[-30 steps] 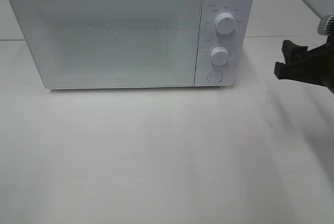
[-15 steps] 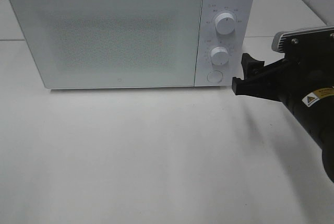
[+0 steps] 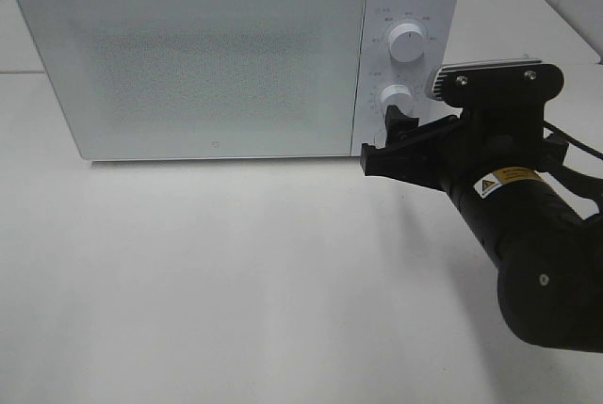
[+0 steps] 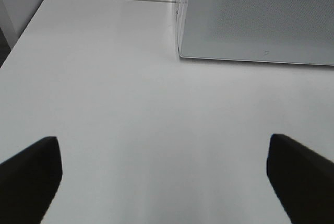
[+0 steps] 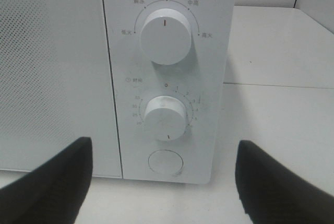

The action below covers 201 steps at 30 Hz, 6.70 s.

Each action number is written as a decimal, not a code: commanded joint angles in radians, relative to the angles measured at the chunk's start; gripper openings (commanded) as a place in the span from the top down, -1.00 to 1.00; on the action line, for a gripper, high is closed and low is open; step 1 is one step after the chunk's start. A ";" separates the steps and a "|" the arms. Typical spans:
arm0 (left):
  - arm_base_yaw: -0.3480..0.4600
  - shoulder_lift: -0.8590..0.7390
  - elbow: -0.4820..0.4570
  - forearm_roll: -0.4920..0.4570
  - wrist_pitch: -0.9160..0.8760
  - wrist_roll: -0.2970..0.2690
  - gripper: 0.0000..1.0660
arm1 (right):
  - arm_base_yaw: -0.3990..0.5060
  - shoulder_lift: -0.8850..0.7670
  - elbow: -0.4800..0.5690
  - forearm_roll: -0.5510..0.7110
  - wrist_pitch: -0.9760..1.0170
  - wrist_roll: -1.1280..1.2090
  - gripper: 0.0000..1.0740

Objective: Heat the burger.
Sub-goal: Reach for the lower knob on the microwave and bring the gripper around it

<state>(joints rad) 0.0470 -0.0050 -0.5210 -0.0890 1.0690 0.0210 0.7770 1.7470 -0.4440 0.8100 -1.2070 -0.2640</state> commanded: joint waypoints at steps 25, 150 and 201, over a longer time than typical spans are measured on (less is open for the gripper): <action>0.004 -0.016 0.003 -0.002 0.002 -0.002 -0.87 | 0.006 0.042 -0.040 0.018 0.005 0.137 -0.30; 0.004 -0.015 0.003 -0.002 0.002 -0.002 -0.87 | -0.171 0.358 -0.413 -0.372 -0.025 1.068 1.00; 0.004 -0.015 0.003 -0.002 0.002 -0.001 -0.87 | -0.171 0.325 -0.401 -0.181 -0.028 1.477 0.04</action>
<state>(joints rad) 0.0470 -0.0050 -0.5210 -0.0890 1.0690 0.0210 0.6050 2.1010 -0.8020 0.6990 -1.1780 1.2500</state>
